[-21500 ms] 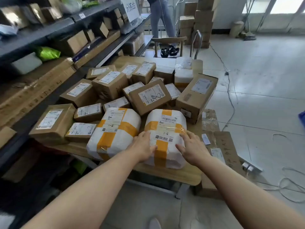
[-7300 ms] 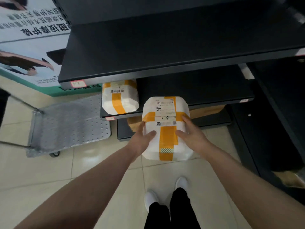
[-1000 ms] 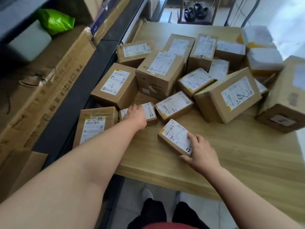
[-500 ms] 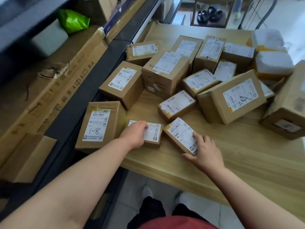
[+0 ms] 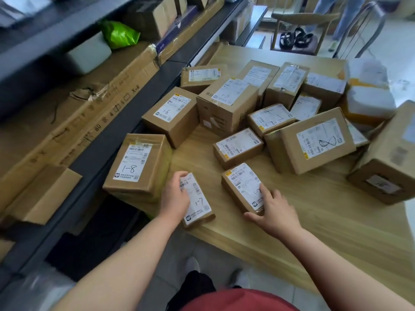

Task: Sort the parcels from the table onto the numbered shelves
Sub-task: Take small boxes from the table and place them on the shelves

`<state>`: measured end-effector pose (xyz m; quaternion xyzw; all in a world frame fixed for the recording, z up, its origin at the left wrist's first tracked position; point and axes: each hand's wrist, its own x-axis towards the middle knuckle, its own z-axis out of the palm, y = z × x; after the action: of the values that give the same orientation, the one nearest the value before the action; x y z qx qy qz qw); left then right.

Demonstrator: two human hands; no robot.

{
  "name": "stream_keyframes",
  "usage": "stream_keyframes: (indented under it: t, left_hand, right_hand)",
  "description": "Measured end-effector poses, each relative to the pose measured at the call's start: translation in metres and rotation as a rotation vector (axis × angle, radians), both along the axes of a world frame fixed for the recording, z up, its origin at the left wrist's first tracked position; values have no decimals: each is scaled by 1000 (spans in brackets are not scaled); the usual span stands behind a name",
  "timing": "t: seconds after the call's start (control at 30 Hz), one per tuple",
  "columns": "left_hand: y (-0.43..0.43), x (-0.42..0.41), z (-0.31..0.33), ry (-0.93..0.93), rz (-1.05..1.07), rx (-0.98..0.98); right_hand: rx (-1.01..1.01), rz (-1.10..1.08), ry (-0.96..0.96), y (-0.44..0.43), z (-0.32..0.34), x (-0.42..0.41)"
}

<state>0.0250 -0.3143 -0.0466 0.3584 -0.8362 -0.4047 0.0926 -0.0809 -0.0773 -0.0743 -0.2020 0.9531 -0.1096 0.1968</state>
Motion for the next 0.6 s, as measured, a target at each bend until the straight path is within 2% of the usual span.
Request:
stream_keyframes:
  t: [0.07,0.17,0.23,0.47,0.6]
  left_hand:
    - [8,12,0,-10,68,-68]
    - [26,25,-7,-293,-62,-168]
    - [35,29,-12,-437,-69,-169]
    - [32,22,-14,-434,122,33]
    - [43,9,-16,-491,96,-100]
  right_hand:
    - [-16,15,-7,0,1,0]
    - [-80,49,-28,-4,2,4]
    - [-98,100,-40,-9,2,9]
    - [-196,115,-77,-12,-4,15]
    - [-299,73,-87,-6,-12,18]
